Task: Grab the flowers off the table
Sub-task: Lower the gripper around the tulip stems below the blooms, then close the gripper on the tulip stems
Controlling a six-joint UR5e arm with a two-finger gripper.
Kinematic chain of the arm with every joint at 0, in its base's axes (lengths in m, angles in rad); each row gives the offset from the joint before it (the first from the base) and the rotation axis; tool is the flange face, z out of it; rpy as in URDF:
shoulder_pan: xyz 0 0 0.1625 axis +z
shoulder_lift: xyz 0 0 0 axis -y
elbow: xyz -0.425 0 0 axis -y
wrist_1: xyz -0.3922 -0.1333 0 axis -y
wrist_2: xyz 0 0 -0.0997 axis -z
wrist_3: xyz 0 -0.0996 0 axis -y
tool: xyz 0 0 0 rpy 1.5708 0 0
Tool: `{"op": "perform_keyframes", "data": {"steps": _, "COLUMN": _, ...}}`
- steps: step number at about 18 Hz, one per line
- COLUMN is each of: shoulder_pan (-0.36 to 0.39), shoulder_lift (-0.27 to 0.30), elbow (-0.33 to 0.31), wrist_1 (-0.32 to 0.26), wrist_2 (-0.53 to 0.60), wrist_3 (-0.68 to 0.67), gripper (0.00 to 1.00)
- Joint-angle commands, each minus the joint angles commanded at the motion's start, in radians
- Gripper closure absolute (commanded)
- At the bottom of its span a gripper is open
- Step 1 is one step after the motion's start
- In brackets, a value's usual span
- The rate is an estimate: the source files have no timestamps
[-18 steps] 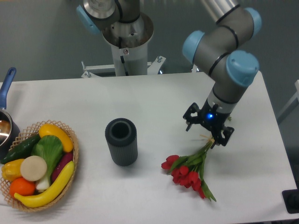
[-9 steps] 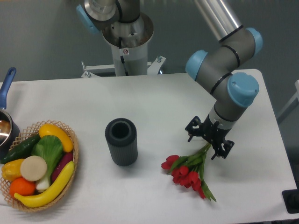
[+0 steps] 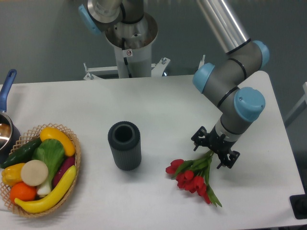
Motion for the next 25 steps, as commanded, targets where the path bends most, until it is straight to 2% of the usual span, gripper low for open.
{"op": "perform_keyframes", "data": {"steps": 6, "shoulder_pan": -0.006, "shoulder_lift": -0.020, "elbow": 0.009, "wrist_1": 0.006, "wrist_2": 0.005, "wrist_3": -0.012, "gripper": 0.00}}
{"op": "perform_keyframes", "data": {"steps": 9, "shoulder_pan": -0.006, "shoulder_lift": -0.028, "elbow": 0.003, "wrist_1": 0.041, "wrist_2": 0.008, "wrist_3": -0.009, "gripper": 0.00}}
{"op": "perform_keyframes", "data": {"steps": 16, "shoulder_pan": -0.015, "shoulder_lift": -0.037, "elbow": -0.002, "wrist_1": 0.066, "wrist_2": 0.034, "wrist_3": -0.023, "gripper": 0.01}}
{"op": "perform_keyframes", "data": {"steps": 18, "shoulder_pan": -0.015, "shoulder_lift": -0.038, "elbow": -0.006, "wrist_1": 0.081, "wrist_2": 0.034, "wrist_3": -0.023, "gripper": 0.10}}
{"op": "perform_keyframes", "data": {"steps": 21, "shoulder_pan": -0.017, "shoulder_lift": -0.038, "elbow": -0.006, "wrist_1": 0.081, "wrist_2": 0.034, "wrist_3": -0.023, "gripper": 0.29}}
{"op": "perform_keyframes", "data": {"steps": 25, "shoulder_pan": -0.017, "shoulder_lift": -0.035, "elbow": -0.006, "wrist_1": 0.083, "wrist_2": 0.034, "wrist_3": -0.023, "gripper": 0.47}}
